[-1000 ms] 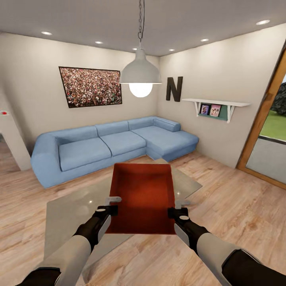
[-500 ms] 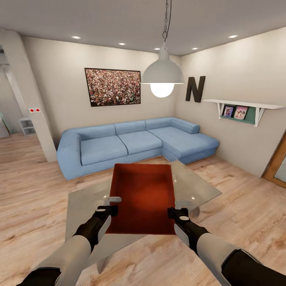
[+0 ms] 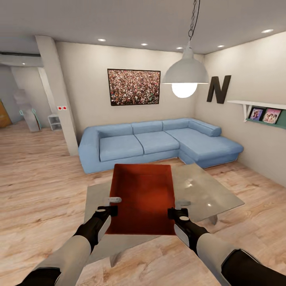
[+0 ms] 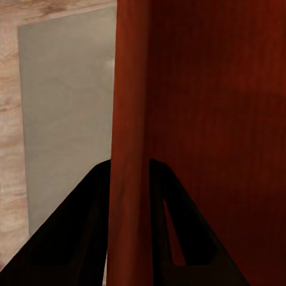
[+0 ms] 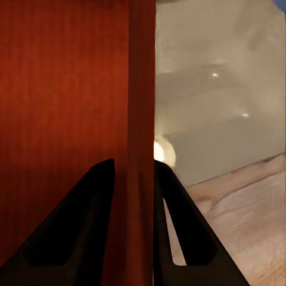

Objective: Move the two storage containers from the living room to the garage. In the garage, place one container on the floor and stack the other container on top of it (either order is fine).

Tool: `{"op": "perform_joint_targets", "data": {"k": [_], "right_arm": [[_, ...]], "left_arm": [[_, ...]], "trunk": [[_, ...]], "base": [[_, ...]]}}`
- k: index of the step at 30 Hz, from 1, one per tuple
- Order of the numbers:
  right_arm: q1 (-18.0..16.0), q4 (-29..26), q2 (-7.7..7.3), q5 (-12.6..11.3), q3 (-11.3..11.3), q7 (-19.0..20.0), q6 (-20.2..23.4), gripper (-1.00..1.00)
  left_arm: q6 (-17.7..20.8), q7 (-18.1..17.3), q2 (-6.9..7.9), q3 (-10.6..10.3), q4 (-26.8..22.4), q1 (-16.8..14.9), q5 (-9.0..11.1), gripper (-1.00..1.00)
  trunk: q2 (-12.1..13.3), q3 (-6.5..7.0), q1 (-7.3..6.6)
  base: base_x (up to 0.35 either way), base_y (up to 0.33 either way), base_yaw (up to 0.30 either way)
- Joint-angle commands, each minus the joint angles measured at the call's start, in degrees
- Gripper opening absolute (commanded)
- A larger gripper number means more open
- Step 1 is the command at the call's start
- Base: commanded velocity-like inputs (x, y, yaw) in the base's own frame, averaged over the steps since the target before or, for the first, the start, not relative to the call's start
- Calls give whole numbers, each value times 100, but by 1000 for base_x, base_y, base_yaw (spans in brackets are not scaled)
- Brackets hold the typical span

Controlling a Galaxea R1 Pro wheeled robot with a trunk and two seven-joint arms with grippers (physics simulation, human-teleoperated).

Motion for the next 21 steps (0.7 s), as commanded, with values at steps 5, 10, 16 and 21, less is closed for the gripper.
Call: {"op": "perform_joint_targets", "data": {"k": [5, 10, 16, 21], "right_arm": [[-10, -131, 1, 30, 10, -7, -116, -100], [-10, -131, -4, 30, 7, -7, -116, -100], [-12, -131, -4, 30, 8, -7, -116, -100], [-10, -131, -5, 30, 10, -7, -116, -100]], "left_arm": [[43, 43, -1, -20, 18, 0, -59, -100], [43, 43, -8, -27, 20, 0, -59, -100], [43, 43, -9, -27, 14, 0, -58, -100], [43, 43, -3, -27, 3, 0, -59, -100]], "trunk": [[-14, -13, 4], [-14, -13, 4], [-14, -13, 4], [-14, -13, 4]], "base": [[0, 0, 300], [0, 0, 300], [0, 0, 300], [0, 0, 300]]}}
